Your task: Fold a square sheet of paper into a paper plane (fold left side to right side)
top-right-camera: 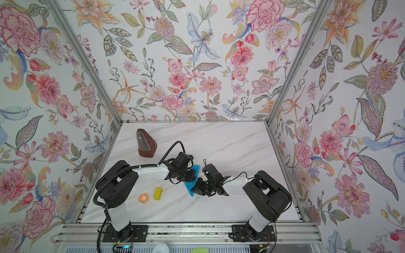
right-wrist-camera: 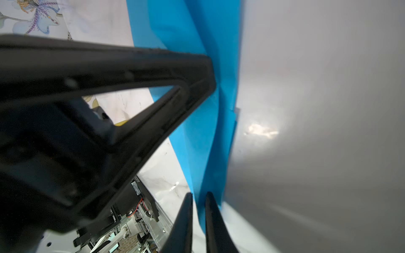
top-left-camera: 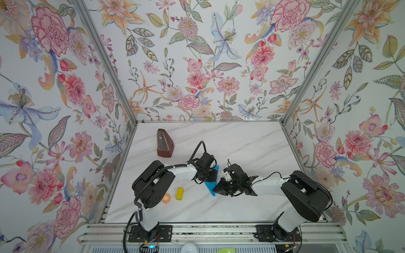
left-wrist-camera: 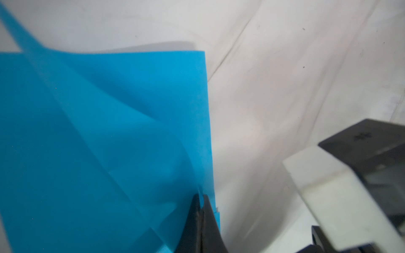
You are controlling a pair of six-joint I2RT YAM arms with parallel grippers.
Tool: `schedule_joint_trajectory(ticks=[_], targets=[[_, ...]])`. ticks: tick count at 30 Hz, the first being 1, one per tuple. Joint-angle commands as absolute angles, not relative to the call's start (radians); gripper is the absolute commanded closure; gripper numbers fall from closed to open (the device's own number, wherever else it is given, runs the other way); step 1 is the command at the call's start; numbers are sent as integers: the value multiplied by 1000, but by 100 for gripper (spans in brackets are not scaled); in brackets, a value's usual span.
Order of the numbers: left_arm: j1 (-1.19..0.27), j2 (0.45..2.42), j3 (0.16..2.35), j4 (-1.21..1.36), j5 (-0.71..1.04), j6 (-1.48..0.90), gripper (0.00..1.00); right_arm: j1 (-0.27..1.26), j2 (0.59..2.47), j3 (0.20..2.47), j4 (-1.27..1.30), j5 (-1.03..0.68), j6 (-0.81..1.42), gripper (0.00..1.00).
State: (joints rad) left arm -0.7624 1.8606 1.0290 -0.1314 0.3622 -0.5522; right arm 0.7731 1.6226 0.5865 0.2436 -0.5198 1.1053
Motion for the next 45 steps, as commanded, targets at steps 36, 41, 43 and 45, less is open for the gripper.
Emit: schedule_joint_trajectory(ticks=[36,41,43,45], targets=[[-747,1885,963,-133,304,-563,100,728,1518,627,168,-498,1091,88],[-747,1885,962,-133,300,-565,100,726,1600,662,235,-530,1102,92],[-747,1885,962,-133,301,-565,100,720,1623,666,251,-532,1104,93],[-747,1886,960,-133,300,-565,100,714,1645,666,273,-533,1107,93]])
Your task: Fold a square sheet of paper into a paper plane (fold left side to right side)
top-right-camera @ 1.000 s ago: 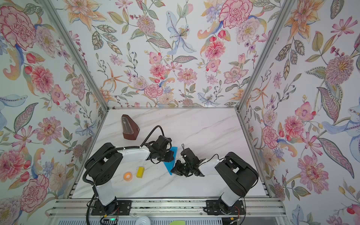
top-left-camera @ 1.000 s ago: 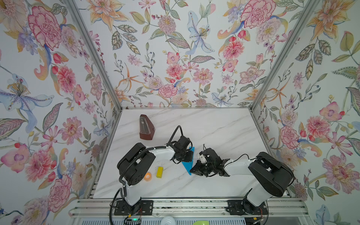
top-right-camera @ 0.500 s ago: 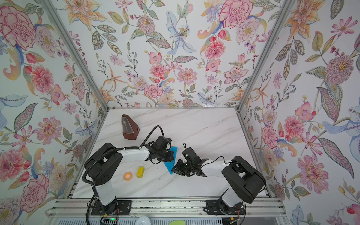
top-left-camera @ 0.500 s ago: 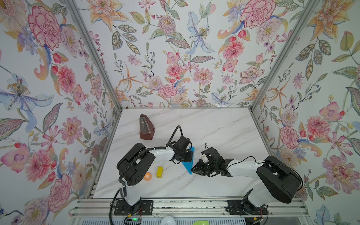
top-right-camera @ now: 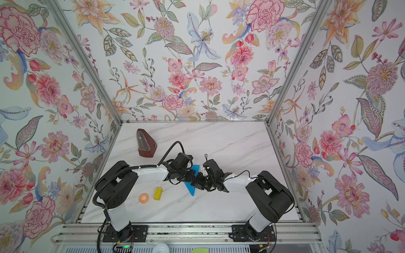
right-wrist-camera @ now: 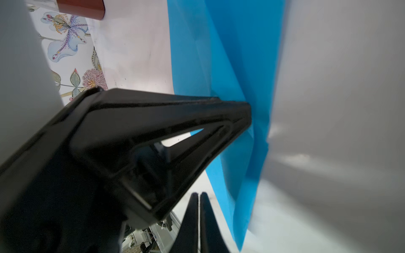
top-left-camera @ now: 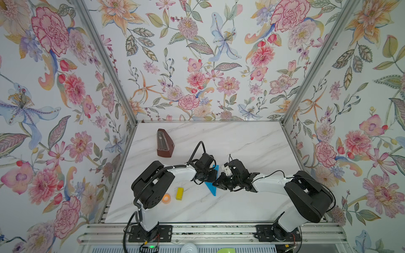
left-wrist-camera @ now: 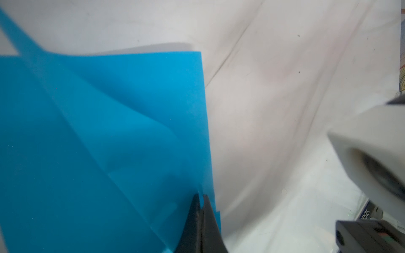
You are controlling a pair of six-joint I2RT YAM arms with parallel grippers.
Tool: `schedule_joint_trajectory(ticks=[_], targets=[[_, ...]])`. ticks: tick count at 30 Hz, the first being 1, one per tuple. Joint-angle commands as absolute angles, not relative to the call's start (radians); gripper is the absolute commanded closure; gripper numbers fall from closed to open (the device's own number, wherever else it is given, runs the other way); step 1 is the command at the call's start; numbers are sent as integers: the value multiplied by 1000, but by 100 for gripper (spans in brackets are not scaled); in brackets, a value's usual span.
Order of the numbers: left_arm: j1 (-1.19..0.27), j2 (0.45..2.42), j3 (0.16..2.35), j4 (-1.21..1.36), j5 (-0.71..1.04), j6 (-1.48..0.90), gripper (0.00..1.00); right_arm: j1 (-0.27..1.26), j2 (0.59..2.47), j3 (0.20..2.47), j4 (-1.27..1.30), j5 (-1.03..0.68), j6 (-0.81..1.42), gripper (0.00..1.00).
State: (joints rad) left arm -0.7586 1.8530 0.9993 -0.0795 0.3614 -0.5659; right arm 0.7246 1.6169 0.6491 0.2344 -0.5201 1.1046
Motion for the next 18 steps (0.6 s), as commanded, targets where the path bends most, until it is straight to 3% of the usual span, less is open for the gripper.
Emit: schedule_joint_trajectory(ticks=[1,18], targets=[[-747,1886,960,-133,301,-565,100,712,1655,665,282,-538,1109,94],[-734,1872,974,-148,252,-565,100,708,1711,576,256,-494,1106,97]])
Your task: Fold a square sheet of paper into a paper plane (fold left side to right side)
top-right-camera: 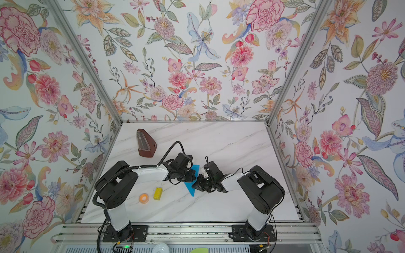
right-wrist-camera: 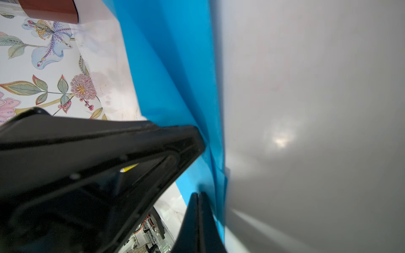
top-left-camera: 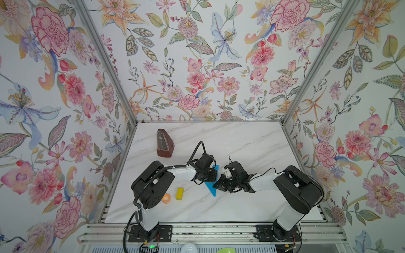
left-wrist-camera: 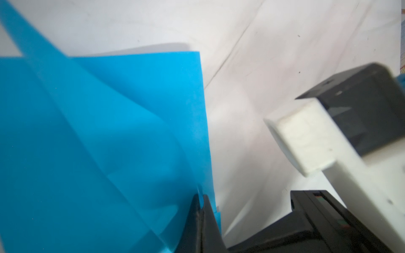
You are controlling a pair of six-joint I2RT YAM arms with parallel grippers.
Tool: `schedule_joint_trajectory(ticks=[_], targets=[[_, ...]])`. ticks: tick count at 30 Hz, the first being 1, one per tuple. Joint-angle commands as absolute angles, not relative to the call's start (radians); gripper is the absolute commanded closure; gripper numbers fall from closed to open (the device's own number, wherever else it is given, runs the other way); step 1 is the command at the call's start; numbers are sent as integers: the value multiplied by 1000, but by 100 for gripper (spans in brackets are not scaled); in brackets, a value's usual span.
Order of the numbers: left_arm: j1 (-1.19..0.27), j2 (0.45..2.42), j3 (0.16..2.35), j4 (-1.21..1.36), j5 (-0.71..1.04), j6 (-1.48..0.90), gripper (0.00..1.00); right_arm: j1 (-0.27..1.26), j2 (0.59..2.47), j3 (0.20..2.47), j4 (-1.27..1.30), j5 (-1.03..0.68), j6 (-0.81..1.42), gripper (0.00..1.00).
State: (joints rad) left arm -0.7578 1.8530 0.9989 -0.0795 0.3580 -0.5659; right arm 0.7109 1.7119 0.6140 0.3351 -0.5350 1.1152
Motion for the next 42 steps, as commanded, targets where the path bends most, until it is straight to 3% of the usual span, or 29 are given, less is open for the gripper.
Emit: schedule_joint_trajectory(ticks=[1,5,17,42], targets=[[-735,1870,976,-148,249,-566,100,708,1704,573,256,-493,1106,97],[-733,1874,988,-153,245,-562,100,708,1678,575,254,-495,1108,87],[-734,1890,988,-153,250,-560,100,714,1570,585,191,-476,1102,78],[-732,1851,998,-136,262,-582,100,730,1703,555,315,-531,1144,79]])
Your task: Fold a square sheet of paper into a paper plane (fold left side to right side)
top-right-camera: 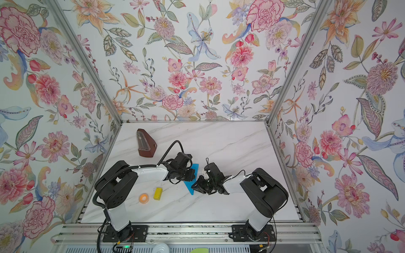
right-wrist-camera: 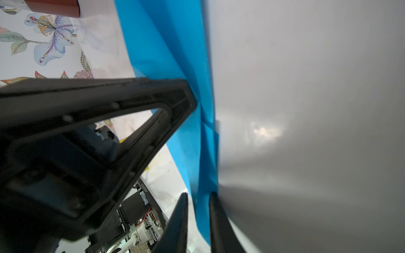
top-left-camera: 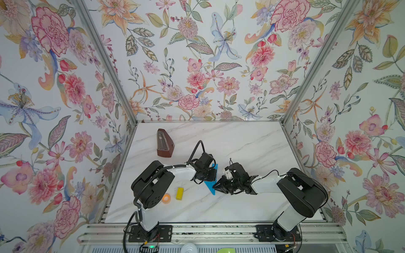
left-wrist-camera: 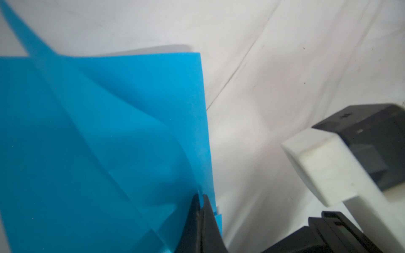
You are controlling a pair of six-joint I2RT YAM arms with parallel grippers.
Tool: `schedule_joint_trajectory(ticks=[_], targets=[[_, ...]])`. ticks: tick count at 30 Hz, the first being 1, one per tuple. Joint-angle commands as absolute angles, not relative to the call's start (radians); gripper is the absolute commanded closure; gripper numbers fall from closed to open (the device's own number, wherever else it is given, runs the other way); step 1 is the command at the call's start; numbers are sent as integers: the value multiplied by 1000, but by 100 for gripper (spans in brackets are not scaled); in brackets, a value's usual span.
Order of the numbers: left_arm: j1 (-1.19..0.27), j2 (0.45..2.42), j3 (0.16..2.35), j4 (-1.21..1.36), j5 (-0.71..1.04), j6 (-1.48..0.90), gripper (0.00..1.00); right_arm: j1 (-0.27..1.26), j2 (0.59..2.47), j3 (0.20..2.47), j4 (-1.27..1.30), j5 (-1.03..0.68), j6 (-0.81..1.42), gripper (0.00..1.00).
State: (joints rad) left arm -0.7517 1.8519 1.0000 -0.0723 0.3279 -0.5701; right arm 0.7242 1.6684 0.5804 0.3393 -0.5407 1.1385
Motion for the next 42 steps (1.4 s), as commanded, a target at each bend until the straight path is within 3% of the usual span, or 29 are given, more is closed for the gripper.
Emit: schedule_joint_trajectory(ticks=[1,24,42], targets=[[-731,1843,1001,-137,262,-583,100,730,1707,553,313,-531,1142,79],[-724,1828,1030,-144,246,-586,100,733,1727,550,287,-525,1128,85],[-725,1828,981,-126,281,-541,100,726,1681,577,258,-525,1129,76]])
